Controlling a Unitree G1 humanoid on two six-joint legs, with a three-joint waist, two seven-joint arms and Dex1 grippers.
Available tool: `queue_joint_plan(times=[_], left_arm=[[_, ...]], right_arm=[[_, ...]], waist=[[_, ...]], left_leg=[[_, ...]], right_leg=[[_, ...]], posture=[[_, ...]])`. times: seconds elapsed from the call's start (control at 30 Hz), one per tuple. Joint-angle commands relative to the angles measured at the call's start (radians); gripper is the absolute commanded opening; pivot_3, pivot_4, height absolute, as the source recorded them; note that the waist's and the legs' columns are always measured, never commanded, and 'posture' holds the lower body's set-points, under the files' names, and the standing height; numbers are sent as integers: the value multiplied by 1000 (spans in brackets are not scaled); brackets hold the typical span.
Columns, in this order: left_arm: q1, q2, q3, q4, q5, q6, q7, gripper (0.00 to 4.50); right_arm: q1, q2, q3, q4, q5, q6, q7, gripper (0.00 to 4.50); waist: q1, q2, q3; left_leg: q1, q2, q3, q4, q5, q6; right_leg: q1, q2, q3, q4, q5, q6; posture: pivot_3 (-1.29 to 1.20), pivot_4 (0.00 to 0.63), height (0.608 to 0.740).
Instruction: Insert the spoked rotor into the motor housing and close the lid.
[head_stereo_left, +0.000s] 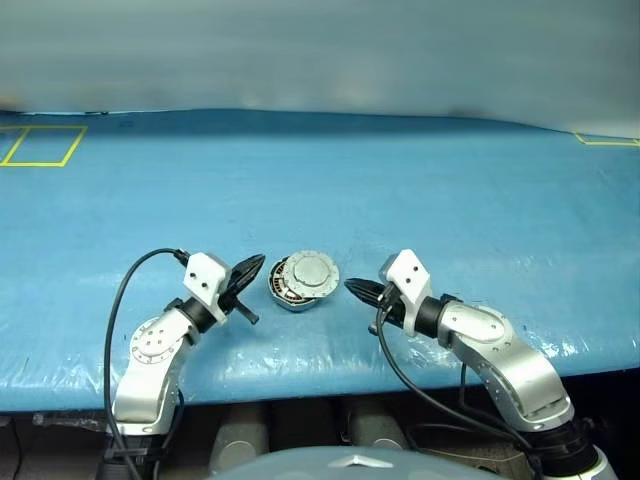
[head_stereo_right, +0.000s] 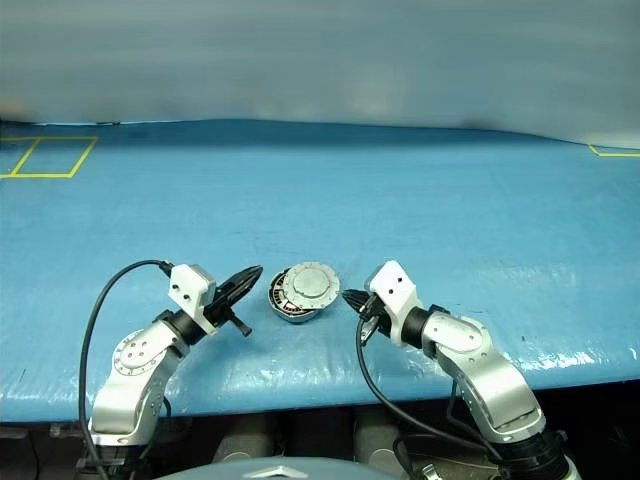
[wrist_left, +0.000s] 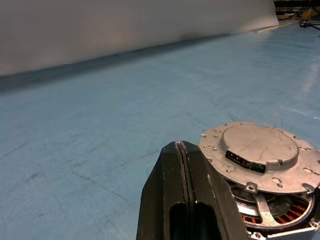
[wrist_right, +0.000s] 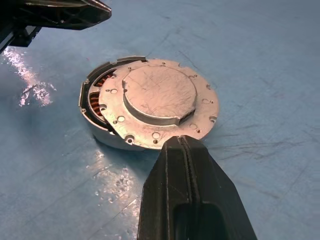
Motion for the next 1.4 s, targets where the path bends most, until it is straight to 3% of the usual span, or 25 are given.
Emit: queue_joint_plan(times=[0.03,0.17,0.23,0.67,1.4], left_arm=[[38,-4,-37,-42,2,-35,15,0],[74,-20,-49,-33,-27,-65,23,0],[94,-22,-62,-17,-3,-99,39,0],[170,-22,-124,22,29,-185,72,0],[205,-29,-154,49,30,-288,98,0]], right_arm=[[-64,-3,8,50,-20,-59,38,13],[-132,19,14,139,-51,-109,43,13],[-162,36,17,182,-54,-125,52,378],[-233,76,88,264,-57,-146,162,4478],[-292,151,122,364,-70,-121,198,4478]], waist=[[-2,0,0],[-2,0,0],[-2,0,0],[-3,0,0],[-6,1,0]], left_leg=[[0,0,0,0,0,0],[-1,0,1,-1,0,0],[-1,0,1,-1,0,0],[-1,0,1,-1,0,0],[-1,1,2,-3,0,0]], right_leg=[[0,0,0,0,0,0],[-1,0,0,0,0,-1],[-1,0,0,0,0,-1],[-2,0,0,0,0,-1],[-3,-1,0,0,1,-3]], posture=[[0,150,740],[0,150,740],[0,150,740],[0,150,740],[0,150,740]])
